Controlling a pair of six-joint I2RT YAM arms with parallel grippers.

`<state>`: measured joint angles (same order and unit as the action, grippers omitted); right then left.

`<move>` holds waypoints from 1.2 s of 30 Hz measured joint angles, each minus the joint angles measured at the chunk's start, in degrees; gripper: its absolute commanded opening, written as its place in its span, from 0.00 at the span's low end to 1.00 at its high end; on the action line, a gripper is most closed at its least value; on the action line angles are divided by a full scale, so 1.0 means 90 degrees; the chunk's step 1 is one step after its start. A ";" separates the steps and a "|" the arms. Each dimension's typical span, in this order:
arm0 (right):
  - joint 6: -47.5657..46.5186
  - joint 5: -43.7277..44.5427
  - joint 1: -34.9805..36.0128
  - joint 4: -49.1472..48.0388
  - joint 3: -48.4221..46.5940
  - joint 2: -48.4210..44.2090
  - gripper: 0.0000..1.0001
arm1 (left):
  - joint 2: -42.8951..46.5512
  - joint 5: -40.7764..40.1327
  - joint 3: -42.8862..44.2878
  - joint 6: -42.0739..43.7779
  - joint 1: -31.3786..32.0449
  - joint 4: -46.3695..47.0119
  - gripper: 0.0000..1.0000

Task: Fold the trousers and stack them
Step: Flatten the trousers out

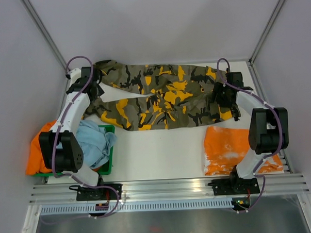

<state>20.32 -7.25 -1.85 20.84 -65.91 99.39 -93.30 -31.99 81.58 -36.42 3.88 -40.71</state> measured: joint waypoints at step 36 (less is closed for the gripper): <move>0.0272 -0.0061 0.0032 -0.0180 0.0189 0.0100 0.71 | -0.2059 0.1999 -0.0228 -0.0255 -0.2021 0.2144 0.02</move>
<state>22.76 -7.79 -1.56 19.22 -64.20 100.29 -111.83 -14.00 79.53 -38.72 -14.31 -21.41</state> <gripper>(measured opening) 0.712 0.027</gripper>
